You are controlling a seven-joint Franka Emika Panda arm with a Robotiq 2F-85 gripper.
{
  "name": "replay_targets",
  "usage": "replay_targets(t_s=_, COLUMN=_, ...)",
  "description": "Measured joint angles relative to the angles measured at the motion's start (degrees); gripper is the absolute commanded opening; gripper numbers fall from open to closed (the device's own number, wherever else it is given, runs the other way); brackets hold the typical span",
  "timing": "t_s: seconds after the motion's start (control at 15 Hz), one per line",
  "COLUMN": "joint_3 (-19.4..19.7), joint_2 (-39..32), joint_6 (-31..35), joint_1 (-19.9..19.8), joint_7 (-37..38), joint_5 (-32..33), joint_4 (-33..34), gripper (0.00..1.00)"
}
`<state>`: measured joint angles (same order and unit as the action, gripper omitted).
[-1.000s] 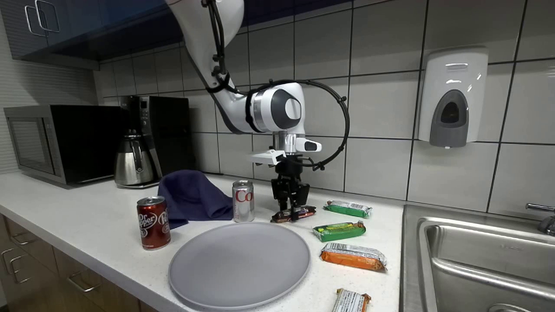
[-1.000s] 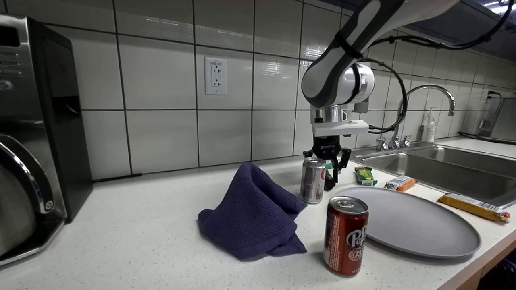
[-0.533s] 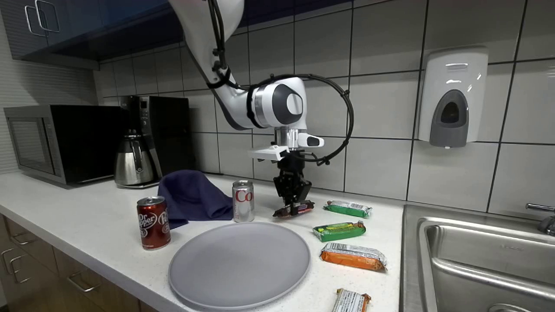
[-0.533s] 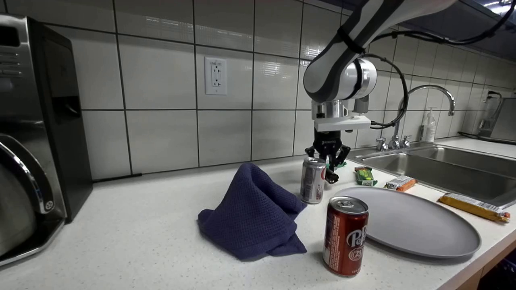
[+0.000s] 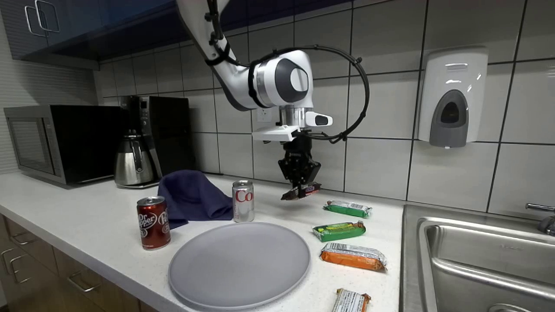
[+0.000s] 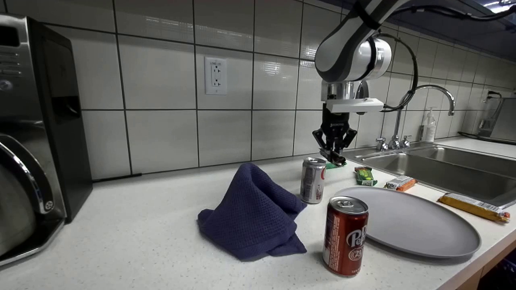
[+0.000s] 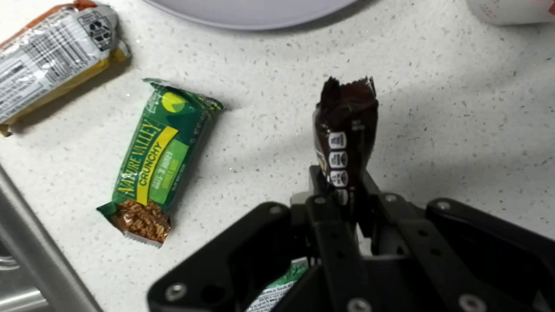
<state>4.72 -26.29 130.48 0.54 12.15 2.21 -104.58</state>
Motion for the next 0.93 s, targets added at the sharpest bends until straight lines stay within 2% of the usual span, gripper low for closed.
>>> replay_targets(t_s=0.93, joint_3=-1.2, joint_2=9.8, joint_6=2.6, joint_1=0.1, joint_7=-4.7, joint_5=0.0, joint_4=-13.2, gripper=0.04)
